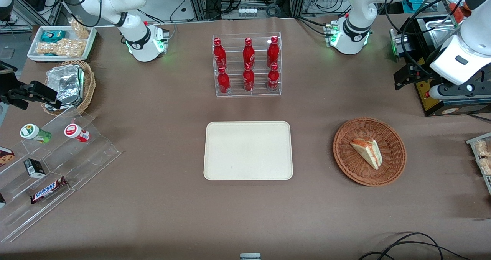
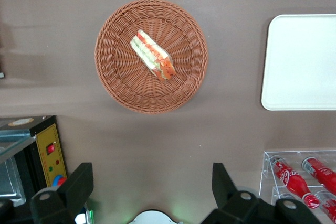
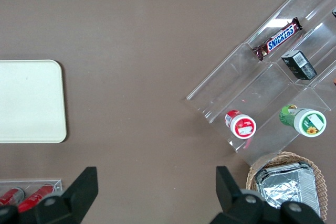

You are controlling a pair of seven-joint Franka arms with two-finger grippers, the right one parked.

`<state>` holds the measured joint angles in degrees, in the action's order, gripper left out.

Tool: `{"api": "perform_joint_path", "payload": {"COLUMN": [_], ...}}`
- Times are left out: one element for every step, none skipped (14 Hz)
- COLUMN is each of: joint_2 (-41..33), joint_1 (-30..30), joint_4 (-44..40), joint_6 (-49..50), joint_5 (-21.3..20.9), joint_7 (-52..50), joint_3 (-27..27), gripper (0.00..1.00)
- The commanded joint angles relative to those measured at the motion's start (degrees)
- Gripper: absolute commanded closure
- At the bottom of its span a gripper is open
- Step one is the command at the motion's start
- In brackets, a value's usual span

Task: Place sandwich from basket to tray
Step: 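Move the left gripper over the wicker basket toward the sandwich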

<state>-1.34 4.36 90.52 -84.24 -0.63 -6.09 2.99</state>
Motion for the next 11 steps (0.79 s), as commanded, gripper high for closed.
{"api": "perform_joint_path", "payload": {"joint_2": [0.7, 0.7, 0.7, 0.7, 0.8, 1.0, 1.3, 1.9, 2.1, 2.4, 2.8], "joint_1": [-0.7, -1.0, -1.0, -1.0, -1.0, -1.0, -1.1, -1.1, -1.1, -1.0, -1.0], "joint_4": [-1.4, -1.3, -1.2, -1.1, -1.0, -1.0, -0.8, -0.8, -0.7, 0.0, 0.8], "joint_6": [-0.2, -0.1, 0.1, 0.2, 0.4, 0.4, 0.4, 0.4, 0.6, 0.6, 0.3], "joint_5": [1.2, 1.3, 1.4, 1.3, 1.3, 1.4, 1.4, 1.4, 1.3, 1.3, 1.2], "joint_7": [2.0, 2.0, 2.0, 2.0, 2.0, 2.0, 2.0, 1.9, 1.8, 1.5, 1.4], "joint_3": [-0.2, -0.2, -0.2, -0.2, -0.2, -0.2, -0.2, -0.2, -0.2, -0.2, -0.2], "gripper": [0.00, 0.00, 0.00, 0.00, 0.00, 0.00, 0.00, 0.00, 0.00, 0.00, 0.00]}}
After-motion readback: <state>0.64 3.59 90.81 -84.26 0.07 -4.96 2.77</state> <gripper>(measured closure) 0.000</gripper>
